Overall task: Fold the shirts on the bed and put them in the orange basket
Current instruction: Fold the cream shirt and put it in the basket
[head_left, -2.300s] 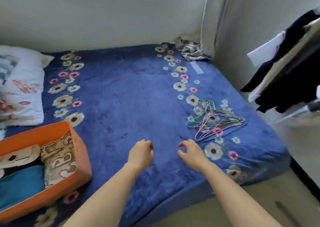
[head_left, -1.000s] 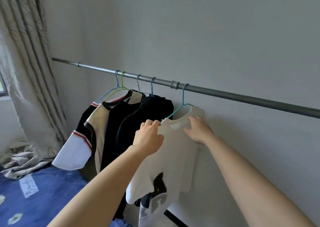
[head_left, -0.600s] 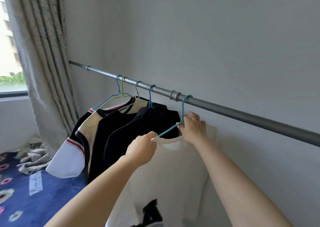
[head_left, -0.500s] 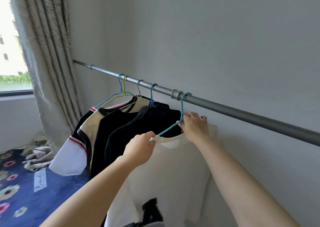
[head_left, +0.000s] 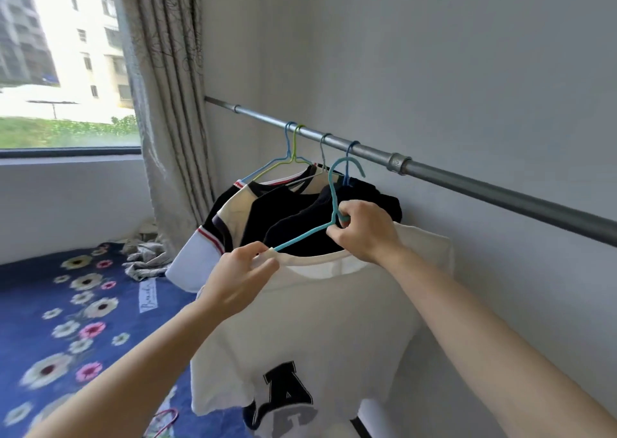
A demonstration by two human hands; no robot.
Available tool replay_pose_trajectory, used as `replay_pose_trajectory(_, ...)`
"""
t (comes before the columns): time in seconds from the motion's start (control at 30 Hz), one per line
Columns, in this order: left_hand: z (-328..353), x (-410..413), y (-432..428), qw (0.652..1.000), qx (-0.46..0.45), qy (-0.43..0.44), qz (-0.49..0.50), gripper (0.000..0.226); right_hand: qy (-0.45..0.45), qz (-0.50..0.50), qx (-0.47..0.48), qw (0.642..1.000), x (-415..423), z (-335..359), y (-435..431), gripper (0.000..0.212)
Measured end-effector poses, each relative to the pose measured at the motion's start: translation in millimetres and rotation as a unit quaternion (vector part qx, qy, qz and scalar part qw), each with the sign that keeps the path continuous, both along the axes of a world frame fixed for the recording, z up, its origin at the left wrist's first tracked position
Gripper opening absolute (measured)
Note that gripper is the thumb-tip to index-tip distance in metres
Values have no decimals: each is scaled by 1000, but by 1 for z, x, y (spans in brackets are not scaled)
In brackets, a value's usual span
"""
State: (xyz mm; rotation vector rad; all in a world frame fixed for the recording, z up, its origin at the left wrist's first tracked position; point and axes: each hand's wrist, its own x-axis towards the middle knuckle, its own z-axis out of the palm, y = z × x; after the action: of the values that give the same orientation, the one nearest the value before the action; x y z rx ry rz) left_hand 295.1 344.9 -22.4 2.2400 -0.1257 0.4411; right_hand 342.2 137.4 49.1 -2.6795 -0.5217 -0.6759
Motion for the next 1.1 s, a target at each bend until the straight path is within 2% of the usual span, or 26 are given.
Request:
replay_pose_trajectory(0.07,0,-14,21,999,-24,9,38,30,19,27,-5,999,-11,5,32,34)
replay_pose_trajectory(0.13,2,-30,45,995,1,20,96,39,37,72,-32,996,-26,11,71,40)
replay_pose_trajectory(0.2,3,-48,73,987,34,29,153,32,27,99,-65,993,-47,16,116,51)
replay_pose_trajectory(0.27,5,-68,105,979,40,27,196,19,-20,93,-96,991,-69,20,160,58)
replay_pose_trajectory(0.47,24,-143,239,966,45,25,254,24,-150,98,-92,979,-153,45,289,28)
replay_pose_trajectory(0.6,52,-201,331,958,114,6,264,23,-212,115,-79,967,-198,72,368,28)
replay_pose_trajectory(0.73,74,-261,433,933,156,18,323,27,-210,121,-20,970,-228,92,433,28)
replay_pose_trajectory(0.87,93,-309,512,917,153,9,367,35,-160,143,56,975,-243,96,485,39)
replay_pose_trajectory(1.1,119,-353,586,901,113,-36,418,39,-103,176,205,957,-244,89,547,48)
